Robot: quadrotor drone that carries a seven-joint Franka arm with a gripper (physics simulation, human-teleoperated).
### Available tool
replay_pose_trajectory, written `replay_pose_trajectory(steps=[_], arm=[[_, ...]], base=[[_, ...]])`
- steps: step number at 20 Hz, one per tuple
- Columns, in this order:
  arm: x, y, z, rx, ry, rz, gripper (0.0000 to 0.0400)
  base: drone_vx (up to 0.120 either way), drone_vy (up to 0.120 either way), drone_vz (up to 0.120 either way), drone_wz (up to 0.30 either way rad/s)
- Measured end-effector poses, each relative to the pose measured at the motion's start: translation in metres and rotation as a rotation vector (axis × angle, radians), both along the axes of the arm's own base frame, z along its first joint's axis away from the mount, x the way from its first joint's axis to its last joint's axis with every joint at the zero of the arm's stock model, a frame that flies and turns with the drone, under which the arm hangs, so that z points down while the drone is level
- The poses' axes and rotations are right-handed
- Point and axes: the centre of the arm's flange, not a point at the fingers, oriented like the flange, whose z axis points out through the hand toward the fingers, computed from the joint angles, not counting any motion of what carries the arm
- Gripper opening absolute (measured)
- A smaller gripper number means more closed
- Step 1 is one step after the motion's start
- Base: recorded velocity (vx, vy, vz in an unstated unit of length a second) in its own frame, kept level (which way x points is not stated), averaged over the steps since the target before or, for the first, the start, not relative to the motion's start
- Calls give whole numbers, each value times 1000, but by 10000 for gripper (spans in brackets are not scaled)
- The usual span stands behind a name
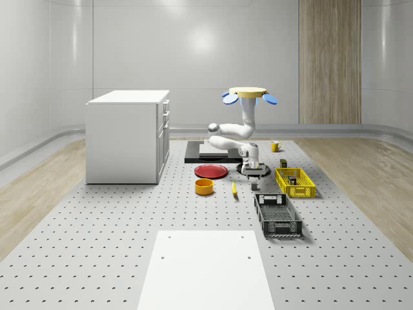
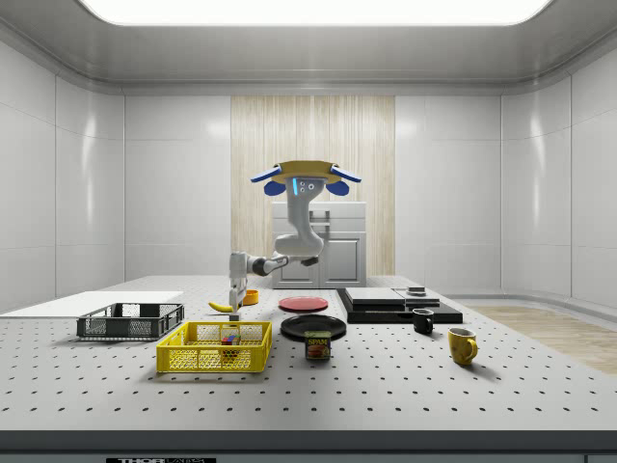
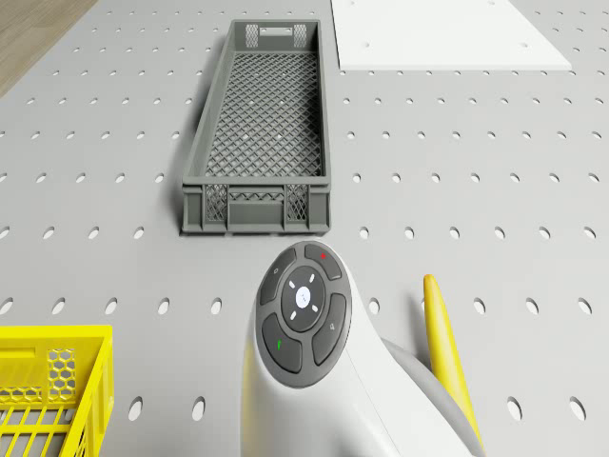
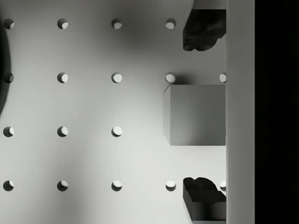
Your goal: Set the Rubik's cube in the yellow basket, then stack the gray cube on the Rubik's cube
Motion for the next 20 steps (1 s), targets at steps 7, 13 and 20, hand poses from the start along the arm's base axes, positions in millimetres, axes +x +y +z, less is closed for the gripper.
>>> replay_pose_trajectory(steps=[7, 13, 20], arm=[[0, 0, 16, 0, 0, 0, 400], [3, 0, 26, 0, 0, 0, 400], [9, 0, 31, 0, 0, 0, 400]], base=[[0, 0, 0, 0], [0, 0, 0, 0], [0, 0, 0, 0]])
